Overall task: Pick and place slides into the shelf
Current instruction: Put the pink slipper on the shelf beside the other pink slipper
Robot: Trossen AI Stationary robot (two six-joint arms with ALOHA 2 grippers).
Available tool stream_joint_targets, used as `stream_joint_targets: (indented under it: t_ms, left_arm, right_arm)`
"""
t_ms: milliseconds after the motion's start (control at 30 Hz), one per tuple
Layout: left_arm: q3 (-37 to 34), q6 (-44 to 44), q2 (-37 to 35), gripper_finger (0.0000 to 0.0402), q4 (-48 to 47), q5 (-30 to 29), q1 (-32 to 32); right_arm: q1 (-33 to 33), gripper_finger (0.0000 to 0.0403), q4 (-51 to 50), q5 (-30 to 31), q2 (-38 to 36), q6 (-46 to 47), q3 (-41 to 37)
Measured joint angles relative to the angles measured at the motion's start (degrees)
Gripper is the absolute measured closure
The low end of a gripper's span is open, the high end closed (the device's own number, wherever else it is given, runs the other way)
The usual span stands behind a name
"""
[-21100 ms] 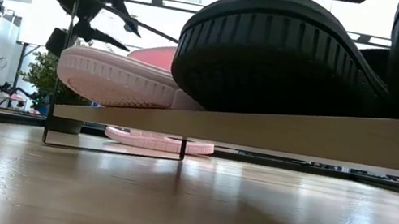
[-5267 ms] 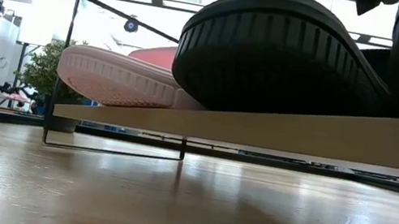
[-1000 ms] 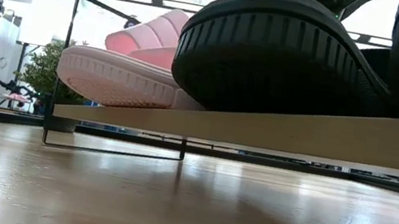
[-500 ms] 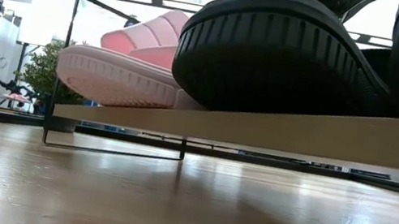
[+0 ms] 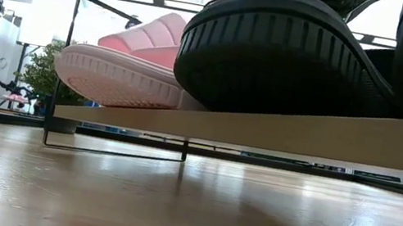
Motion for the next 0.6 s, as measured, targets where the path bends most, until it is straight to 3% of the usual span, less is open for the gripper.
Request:
stream_joint_targets:
  t_ms: [600]
  left_arm:
    - [0.00, 0.00, -0.15, 0.0235, -0.01, -0.13, 0.00]
  right_arm:
    - [0.09, 0.0348, 7.06, -3.15, 7.48, 3.57, -0.24]
